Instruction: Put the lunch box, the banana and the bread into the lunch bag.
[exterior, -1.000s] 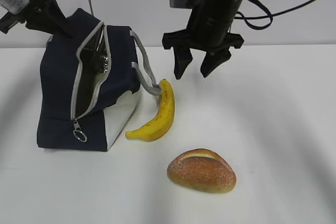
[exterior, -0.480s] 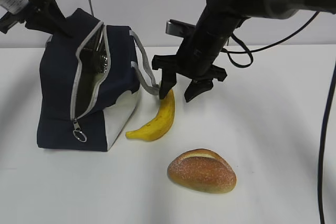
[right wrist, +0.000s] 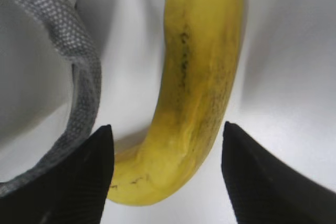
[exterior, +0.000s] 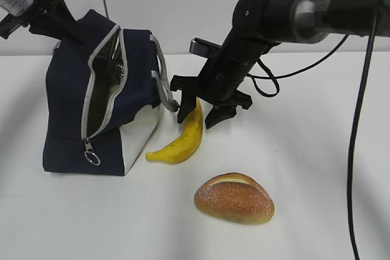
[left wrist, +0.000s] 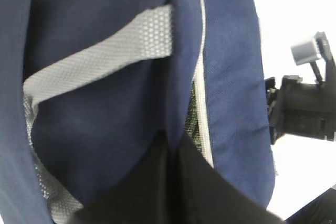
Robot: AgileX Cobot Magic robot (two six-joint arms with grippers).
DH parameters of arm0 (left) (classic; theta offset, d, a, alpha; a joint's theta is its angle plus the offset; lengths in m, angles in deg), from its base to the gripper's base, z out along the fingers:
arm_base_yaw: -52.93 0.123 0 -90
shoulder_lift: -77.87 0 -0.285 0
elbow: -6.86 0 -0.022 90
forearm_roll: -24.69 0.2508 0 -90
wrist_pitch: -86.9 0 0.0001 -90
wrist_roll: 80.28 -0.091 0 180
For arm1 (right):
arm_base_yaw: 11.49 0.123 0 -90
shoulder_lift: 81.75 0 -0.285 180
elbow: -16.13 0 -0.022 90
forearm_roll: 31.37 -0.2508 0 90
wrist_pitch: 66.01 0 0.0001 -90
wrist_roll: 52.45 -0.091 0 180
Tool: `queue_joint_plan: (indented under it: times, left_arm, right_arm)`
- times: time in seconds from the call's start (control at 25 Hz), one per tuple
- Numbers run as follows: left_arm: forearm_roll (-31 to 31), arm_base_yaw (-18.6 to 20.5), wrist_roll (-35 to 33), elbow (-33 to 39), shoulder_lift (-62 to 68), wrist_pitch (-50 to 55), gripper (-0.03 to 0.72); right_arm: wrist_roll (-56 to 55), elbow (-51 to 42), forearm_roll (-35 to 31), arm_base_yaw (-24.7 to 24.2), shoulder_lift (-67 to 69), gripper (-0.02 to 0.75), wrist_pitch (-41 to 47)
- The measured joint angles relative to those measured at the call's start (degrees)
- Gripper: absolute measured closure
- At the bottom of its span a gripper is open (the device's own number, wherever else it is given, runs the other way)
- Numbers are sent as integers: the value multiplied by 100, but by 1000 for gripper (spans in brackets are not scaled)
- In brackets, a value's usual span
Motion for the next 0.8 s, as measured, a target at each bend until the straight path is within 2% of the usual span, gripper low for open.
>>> queue_joint_plan:
  times: [0.32, 0.52, 0.8]
  left_arm:
    - [0, 0, 0, 0, 0, 21, 691]
    - [0, 0, 0, 0, 0, 31, 691]
    - [0, 0, 0, 0, 0, 38, 691]
  right_arm:
    - [-112, 0, 52, 141, 174, 266, -364]
    - [-312, 0, 289, 177, 195, 367, -391]
    - [-373, 0, 394, 200, 209, 386, -404]
